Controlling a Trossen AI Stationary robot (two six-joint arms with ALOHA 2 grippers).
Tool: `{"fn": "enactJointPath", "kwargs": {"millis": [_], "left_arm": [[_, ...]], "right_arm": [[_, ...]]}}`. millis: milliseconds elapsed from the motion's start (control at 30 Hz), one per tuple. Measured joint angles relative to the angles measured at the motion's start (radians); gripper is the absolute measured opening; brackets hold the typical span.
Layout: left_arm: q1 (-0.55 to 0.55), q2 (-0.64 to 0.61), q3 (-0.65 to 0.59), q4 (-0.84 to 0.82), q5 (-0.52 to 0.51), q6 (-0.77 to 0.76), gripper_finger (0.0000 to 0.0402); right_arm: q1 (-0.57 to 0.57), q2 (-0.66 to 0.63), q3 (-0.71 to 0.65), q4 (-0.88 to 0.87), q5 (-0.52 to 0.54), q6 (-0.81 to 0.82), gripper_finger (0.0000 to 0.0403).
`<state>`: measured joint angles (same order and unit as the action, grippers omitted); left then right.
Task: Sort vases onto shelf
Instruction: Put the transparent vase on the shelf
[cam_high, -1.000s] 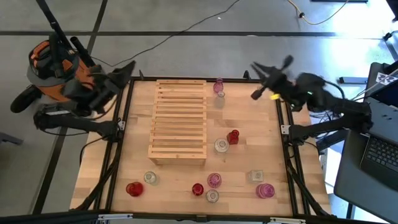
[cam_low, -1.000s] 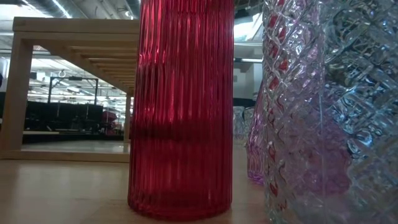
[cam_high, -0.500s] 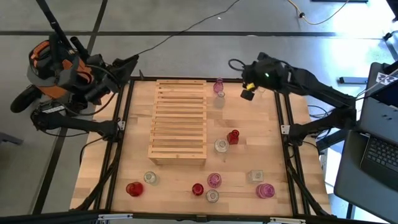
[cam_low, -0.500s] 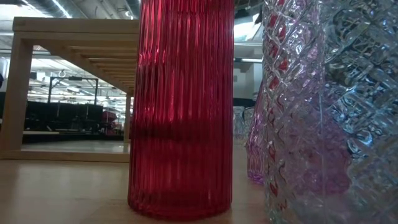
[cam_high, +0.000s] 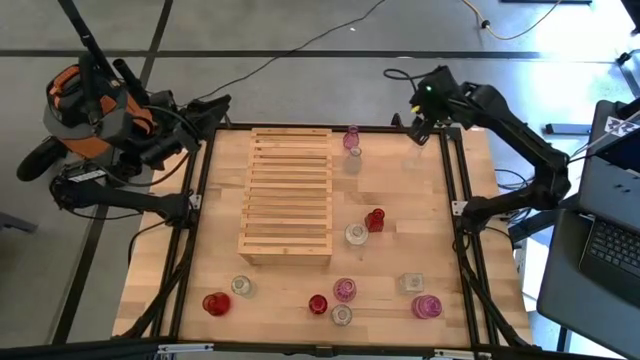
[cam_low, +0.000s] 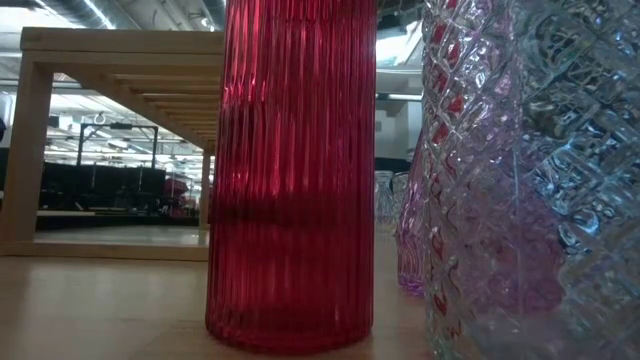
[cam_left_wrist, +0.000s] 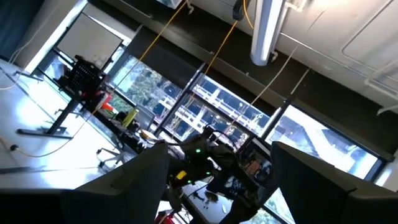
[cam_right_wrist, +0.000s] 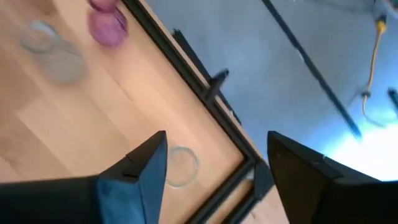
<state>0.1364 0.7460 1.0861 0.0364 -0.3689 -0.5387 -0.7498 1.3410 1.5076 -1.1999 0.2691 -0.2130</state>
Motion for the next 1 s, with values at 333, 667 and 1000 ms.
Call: {"fn": "enactJointPath", "kwargs": {"millis": [333, 667, 1000], "left_arm": [[0.000, 0.000, 0.000, 0.000, -0.022, 0.018, 0.0275], [0.000, 0.000, 0.000, 0.000, -0.021, 0.008, 0.0275], [0.000, 0.000, 0.000, -0.041, 0.012, -0.032, 0.0275]], "right_arm": [[-0.155, 0.002, -0.176, 0.032, -0.105, -0.001, 0.0169], [-0.160, -0.028, -0.221, 0.112, -0.245, -0.078, 0.0166], [-0.141, -0.264, -0.284, 0.139, -0.286, -0.036, 0.0238]]}}
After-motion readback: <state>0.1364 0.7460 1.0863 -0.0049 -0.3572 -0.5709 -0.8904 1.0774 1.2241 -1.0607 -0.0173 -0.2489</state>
